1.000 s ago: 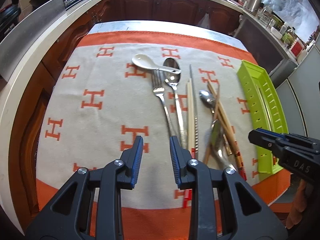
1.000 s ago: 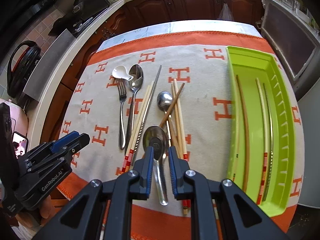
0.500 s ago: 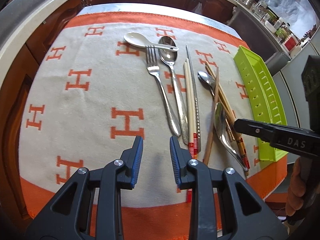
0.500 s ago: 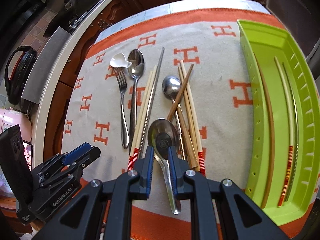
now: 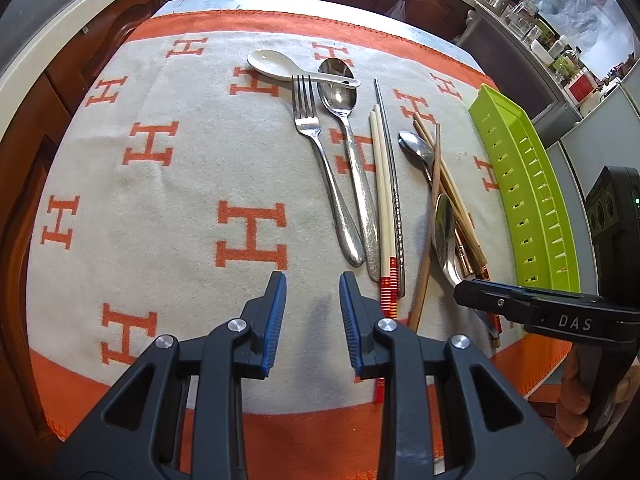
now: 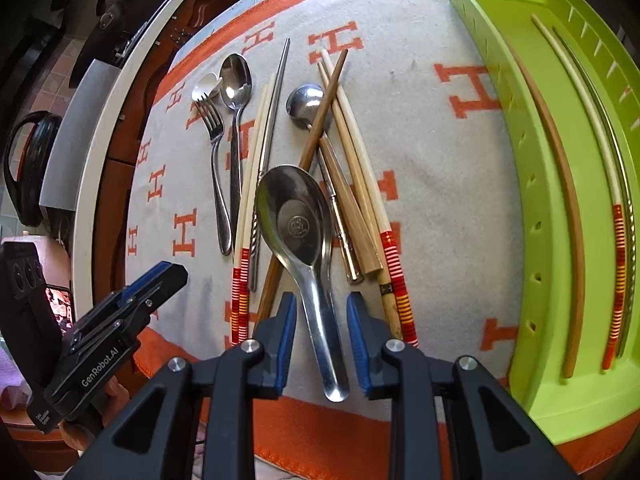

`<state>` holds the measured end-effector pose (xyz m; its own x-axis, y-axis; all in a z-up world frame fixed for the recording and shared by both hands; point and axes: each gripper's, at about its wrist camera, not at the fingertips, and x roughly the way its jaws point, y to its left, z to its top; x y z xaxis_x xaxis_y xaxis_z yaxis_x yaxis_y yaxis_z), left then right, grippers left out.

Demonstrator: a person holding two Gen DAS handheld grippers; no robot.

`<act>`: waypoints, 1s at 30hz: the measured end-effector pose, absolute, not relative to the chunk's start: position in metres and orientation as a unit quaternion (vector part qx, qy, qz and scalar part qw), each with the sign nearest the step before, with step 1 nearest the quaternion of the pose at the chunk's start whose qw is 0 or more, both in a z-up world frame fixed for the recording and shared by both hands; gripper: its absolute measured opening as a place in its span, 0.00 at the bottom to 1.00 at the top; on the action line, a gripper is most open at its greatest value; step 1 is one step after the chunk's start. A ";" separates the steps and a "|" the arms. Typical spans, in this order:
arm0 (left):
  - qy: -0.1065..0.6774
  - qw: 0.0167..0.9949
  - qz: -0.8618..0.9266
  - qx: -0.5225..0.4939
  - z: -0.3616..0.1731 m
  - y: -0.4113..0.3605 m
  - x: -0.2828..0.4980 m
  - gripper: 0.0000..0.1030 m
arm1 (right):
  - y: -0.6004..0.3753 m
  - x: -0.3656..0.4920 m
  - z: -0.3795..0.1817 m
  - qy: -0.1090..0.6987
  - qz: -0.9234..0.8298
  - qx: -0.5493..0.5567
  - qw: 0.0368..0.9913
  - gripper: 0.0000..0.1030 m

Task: Organize utensils
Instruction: 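Grasp the metal spoon by its handle with the right tool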

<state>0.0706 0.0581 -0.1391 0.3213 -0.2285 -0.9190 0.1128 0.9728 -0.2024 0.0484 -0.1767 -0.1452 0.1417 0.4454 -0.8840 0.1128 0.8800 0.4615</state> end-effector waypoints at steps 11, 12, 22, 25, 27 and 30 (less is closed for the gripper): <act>0.577 0.808 -0.106 -0.050 -0.141 0.059 0.068 0.24 | -0.187 0.044 -0.159 0.643 0.149 0.305 0.687 0.25; 0.578 0.808 -0.106 -0.050 -0.142 0.059 0.068 0.24 | -0.188 0.043 -0.161 0.642 0.152 0.315 0.683 0.25; 0.578 0.808 -0.102 -0.044 -0.142 0.057 0.067 0.24 | -0.185 0.039 -0.164 0.636 0.154 0.320 0.685 0.12; 0.580 0.808 -0.099 -0.042 -0.143 0.057 0.068 0.24 | -0.183 0.040 -0.156 0.626 0.154 0.303 0.702 0.11; 0.580 0.808 -0.096 -0.042 -0.143 0.058 0.069 0.24 | -0.182 0.040 -0.151 0.617 0.155 0.298 0.711 0.08; 0.581 0.807 -0.090 -0.045 -0.144 0.061 0.073 0.24 | -0.184 0.041 -0.145 0.608 0.161 0.302 0.716 0.03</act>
